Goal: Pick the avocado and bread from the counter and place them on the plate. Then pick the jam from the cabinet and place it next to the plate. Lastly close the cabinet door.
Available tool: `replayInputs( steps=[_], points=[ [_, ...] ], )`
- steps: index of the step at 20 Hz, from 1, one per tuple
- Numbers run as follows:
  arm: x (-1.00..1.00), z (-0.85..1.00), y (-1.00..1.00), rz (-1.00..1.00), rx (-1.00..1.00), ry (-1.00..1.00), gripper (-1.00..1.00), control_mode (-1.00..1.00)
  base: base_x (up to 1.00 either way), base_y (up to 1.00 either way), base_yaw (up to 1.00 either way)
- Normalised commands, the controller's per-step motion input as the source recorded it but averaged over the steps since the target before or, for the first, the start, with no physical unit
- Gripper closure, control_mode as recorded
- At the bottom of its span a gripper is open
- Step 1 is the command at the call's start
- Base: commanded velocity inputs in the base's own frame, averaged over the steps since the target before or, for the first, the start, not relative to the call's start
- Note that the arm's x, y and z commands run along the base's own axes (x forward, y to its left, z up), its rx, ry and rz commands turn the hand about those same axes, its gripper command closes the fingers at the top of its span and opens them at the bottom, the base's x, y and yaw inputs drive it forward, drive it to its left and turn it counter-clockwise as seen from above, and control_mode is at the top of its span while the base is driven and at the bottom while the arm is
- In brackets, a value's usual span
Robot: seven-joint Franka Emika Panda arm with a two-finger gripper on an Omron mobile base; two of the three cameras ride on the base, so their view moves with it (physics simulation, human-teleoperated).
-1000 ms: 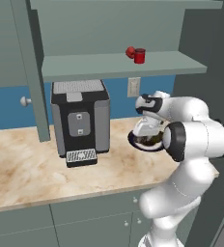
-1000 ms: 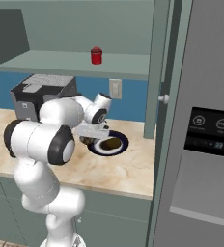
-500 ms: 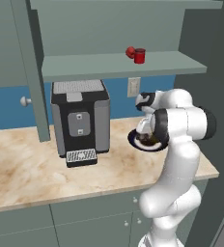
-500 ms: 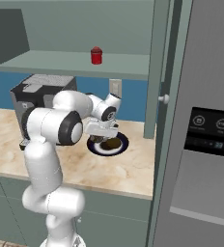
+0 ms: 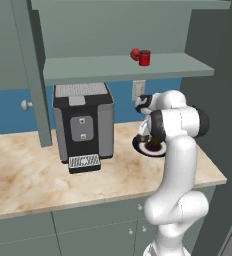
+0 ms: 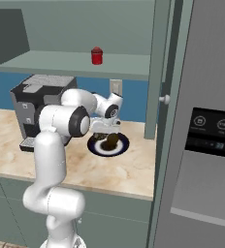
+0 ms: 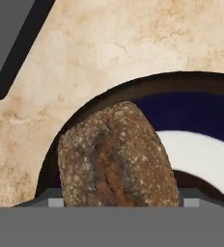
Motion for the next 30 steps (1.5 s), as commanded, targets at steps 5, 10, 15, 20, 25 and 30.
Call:
replayInputs(
  steps=[5,10,15,20,25,30],
  points=[
    [0.04,-0.45,-0.03,0.06,0.0,-0.05,-1.0,-1.0,0.0,0.0,0.0],
    [-0.23,-0.33,-0.26,0.05,0.0,-0.08,-1.0,-1.0,0.0,0.0,0.0],
    [-0.35,0.05,-0.18,0.03,0.0,-0.07,-1.0,-1.0,0.0,0.0,0.0],
    [-0.53,0.63,-0.04,0.0,0.0,-0.05,-1.0,-1.0,0.0,0.0,0.0],
    [-0.29,0.94,0.02,0.0,-0.03,-0.02,-1.0,-1.0,0.0,0.0,0.0],
    [-0.57,0.74,0.1,0.0,-0.07,-0.16,-1.0,-1.0,0.0,0.0,0.0]
  ],
)
